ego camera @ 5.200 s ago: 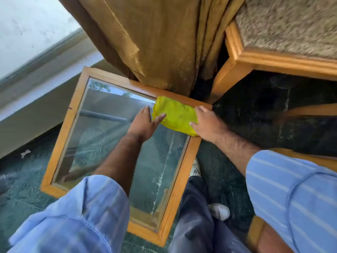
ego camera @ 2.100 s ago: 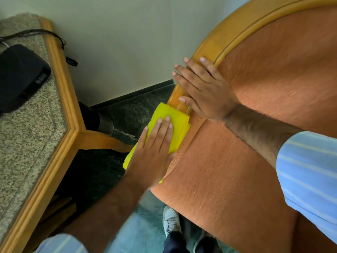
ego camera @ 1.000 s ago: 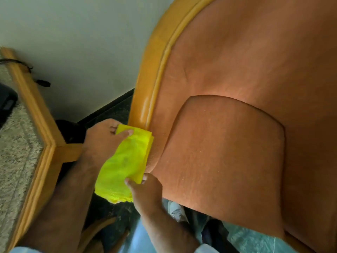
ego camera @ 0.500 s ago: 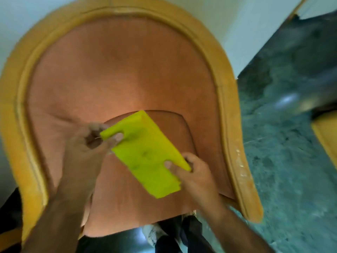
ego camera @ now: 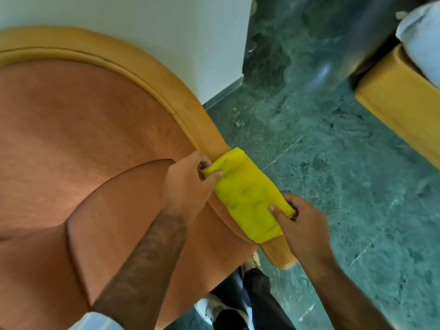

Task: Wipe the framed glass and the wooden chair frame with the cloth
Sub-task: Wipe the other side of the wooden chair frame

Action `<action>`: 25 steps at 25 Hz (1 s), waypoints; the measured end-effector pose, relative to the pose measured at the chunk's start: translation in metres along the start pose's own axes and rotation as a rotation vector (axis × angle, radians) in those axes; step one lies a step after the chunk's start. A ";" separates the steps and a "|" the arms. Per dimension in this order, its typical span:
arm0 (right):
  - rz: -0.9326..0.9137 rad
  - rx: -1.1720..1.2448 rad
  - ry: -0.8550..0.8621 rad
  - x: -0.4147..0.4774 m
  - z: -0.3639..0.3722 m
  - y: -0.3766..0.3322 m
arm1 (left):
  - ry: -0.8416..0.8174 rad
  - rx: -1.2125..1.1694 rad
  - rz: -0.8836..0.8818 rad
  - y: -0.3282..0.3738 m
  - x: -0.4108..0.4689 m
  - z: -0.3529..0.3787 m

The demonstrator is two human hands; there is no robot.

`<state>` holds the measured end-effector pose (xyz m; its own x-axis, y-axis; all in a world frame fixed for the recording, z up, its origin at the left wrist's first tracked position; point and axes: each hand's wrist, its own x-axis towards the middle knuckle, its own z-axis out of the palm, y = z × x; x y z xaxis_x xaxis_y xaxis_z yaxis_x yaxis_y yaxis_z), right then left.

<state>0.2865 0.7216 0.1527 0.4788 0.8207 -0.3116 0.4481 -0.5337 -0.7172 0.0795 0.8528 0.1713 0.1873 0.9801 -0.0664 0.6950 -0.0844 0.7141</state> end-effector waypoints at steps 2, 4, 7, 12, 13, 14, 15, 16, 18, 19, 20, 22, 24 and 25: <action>-0.039 -0.082 -0.028 0.007 0.007 0.006 | -0.041 0.116 0.026 -0.008 0.003 0.007; -0.086 -0.197 -0.029 0.010 0.016 0.009 | -0.053 0.265 0.111 -0.014 0.008 0.007; -0.409 -0.350 -0.005 0.004 0.036 0.002 | 0.066 0.565 0.421 -0.018 0.030 -0.001; -0.534 -0.628 -0.119 0.002 0.077 -0.001 | -0.192 0.936 0.634 -0.022 0.074 -0.025; -0.527 -0.665 -0.110 0.003 0.081 0.001 | -0.229 0.975 0.641 -0.026 0.077 -0.026; -0.523 -0.686 -0.090 0.005 0.084 0.001 | -0.242 0.992 0.647 -0.027 0.080 -0.027; -0.517 -0.696 -0.070 0.008 0.088 0.000 | -0.243 0.985 0.649 -0.028 0.080 -0.028; -0.508 -0.698 -0.049 0.013 0.094 -0.005 | -0.240 0.967 0.649 -0.028 0.080 -0.028; -0.502 -0.680 -0.011 0.028 0.106 -0.024 | -0.239 0.928 0.643 -0.027 0.080 -0.029; -0.503 -0.660 -0.001 0.036 0.112 -0.035 | -0.248 0.903 0.637 -0.026 0.080 -0.030; -0.505 -0.643 0.005 0.044 0.116 -0.046 | -0.259 0.878 0.632 -0.026 0.081 -0.031; -0.520 -0.620 0.028 0.052 0.119 -0.053 | -0.279 0.848 0.625 -0.026 0.082 -0.032; -0.541 -0.609 0.015 0.048 0.114 -0.043 | -0.277 0.852 0.629 -0.025 0.082 -0.032; -0.539 -0.619 -0.008 0.042 0.107 -0.033 | -0.272 0.857 0.633 -0.024 0.082 -0.032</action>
<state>0.2108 0.7952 0.0963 0.0743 0.9968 -0.0283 0.9518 -0.0793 -0.2961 0.0560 0.9410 0.1706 0.7532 0.6522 -0.0854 0.6514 -0.7577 -0.0408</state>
